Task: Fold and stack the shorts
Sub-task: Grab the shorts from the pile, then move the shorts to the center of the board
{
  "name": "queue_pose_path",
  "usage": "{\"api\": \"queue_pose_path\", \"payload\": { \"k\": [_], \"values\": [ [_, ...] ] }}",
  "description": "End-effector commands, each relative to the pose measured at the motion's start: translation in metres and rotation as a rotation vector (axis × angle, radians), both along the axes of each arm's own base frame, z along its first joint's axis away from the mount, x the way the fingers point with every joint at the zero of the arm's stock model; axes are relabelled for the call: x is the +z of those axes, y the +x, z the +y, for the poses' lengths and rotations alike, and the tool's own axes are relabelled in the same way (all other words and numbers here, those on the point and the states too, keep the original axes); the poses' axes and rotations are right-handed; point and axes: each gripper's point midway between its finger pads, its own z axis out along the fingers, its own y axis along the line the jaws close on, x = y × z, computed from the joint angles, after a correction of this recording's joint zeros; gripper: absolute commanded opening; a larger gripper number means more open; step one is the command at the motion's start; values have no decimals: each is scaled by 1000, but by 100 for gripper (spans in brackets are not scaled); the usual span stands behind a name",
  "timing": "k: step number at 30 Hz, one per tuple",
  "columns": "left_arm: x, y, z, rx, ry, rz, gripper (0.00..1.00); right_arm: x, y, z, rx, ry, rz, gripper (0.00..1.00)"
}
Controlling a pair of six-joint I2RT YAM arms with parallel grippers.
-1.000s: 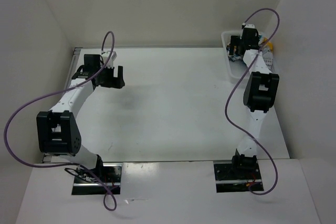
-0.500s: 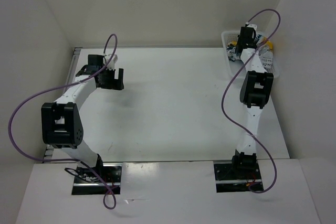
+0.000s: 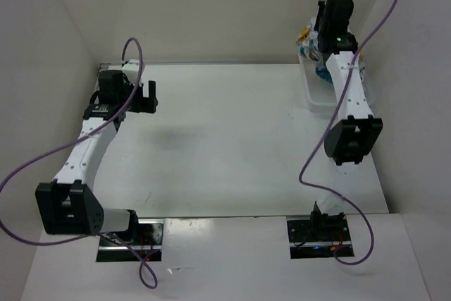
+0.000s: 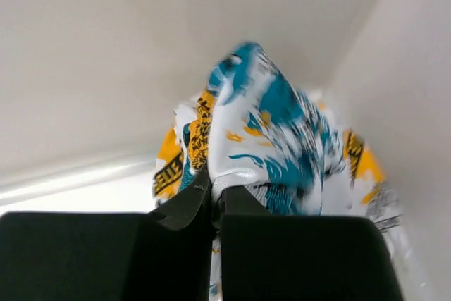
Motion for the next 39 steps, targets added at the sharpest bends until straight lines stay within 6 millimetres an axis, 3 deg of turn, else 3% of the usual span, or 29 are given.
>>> {"api": "queue_pose_path", "payload": {
  "k": [1, 3, 6, 9, 10, 12, 14, 15, 16, 17, 18, 19, 20, 21, 23, 26, 28, 31, 33, 37, 39],
  "values": [
    [35, -10, 1, -2, 2, -131, 99, 226, -106, 54, 127, -67, -471, 0],
    [47, -19, 8, 17, 4, -186, 99, 261, -142, 90, 232, -48, -550, 0],
    [65, -31, 15, 37, 8, -246, 99, 274, -168, 119, 370, 15, -564, 0],
    [84, -39, 23, 60, 13, -294, 99, 290, -197, 164, 643, 106, -588, 0],
    [95, -42, 23, 60, 14, -324, 99, 293, -214, 189, 800, 140, -584, 0],
    [99, -44, 28, 71, 14, -334, 99, 262, -209, 211, 904, 221, -495, 0],
    [100, -48, 29, 71, 11, -335, 99, 244, -214, 224, 967, 343, -438, 3],
    [98, -49, 28, 63, 6, -326, 99, 203, -201, 231, 966, 403, -336, 7],
    [101, -51, 28, 62, 7, -335, 99, 193, -209, 235, 985, 456, -301, 12],
    [101, -51, 26, 54, 3, -336, 99, 177, -209, 238, 993, 482, -270, 25],
    [106, -51, 26, 54, 4, -345, 99, 124, -201, 242, 970, 534, -149, 42],
    [106, -51, 24, 46, 0, -345, 99, 99, -201, 242, 955, 550, -96, 61],
    [99, -49, 25, 46, -2, -322, 99, 53, -207, 241, 947, 546, -2, 88],
    [93, -49, 19, 15, -20, -299, 99, 29, -207, 236, 911, 523, 40, 91],
    [90, -48, 14, -10, -34, -281, 99, -22, -201, 206, 755, 401, 107, 91],
    [75, -48, 2, -50, -52, -232, 99, -40, -207, 182, 730, 172, 114, 91],
    [61, -51, -9, -86, -66, -189, 99, -43, -209, 177, 727, 130, 120, 89],
    [26, -57, -17, -100, -71, -93, 99, -56, -222, 199, 867, 61, 158, 83],
    [-9, -63, -21, -104, -71, 2, 99, -69, -235, 219, 977, 5, 187, 82],
    [-41, -72, -27, -115, -70, 84, 99, -111, -234, 240, 1038, -80, 280, 77],
    [-44, -72, -27, -115, -70, 85, 99, -135, -229, 252, 1054, -80, 335, 77]
  ]
}}
